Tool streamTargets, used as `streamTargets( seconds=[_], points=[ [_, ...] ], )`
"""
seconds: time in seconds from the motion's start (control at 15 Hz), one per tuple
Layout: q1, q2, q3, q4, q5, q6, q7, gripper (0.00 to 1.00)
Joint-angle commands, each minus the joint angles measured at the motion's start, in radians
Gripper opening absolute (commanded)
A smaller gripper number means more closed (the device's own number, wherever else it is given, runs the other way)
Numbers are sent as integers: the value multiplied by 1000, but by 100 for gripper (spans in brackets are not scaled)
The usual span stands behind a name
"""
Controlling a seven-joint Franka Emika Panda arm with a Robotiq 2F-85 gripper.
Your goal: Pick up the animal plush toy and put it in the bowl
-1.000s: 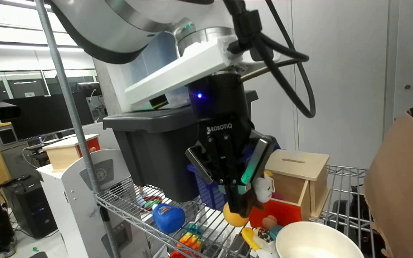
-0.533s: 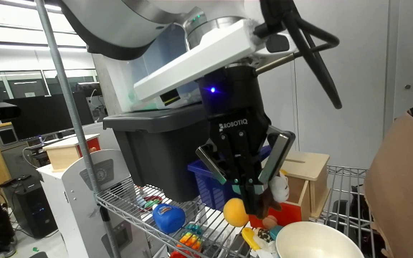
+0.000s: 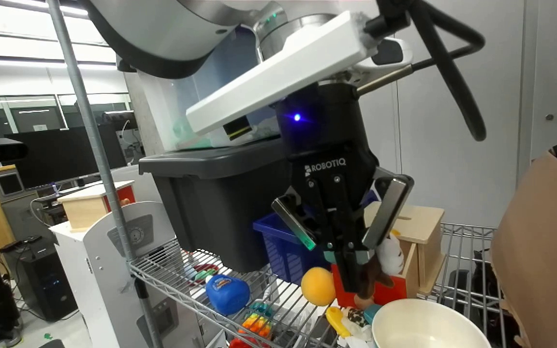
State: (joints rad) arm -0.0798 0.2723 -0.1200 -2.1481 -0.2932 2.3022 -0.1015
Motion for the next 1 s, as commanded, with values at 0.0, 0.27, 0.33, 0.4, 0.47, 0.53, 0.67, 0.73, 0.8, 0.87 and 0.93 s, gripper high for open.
streamTargets(
  seconds=[0.0,0.27,0.33,0.4,0.47,0.53,0.67,0.73,0.8,0.87,0.93],
  points=[
    [-18,-7,-4,14,-2,-8,-36,1],
    [-29,-6,-6,33,-4,-22,-49,1],
    [-31,-5,-7,40,-3,-26,-53,1],
    [-33,-5,-7,44,-2,-29,-56,1],
    [-34,-2,-8,49,-3,-29,-57,1],
    [-33,-1,-8,54,-6,-31,-54,1],
    [-34,2,-9,62,-4,-34,-58,1],
    [-36,2,-9,64,-2,-31,-63,1],
    [-37,3,-8,65,-3,-23,-68,1],
    [-37,5,-6,67,-2,-13,-77,1],
    [-38,5,-4,69,-1,-9,-86,1]
  ],
)
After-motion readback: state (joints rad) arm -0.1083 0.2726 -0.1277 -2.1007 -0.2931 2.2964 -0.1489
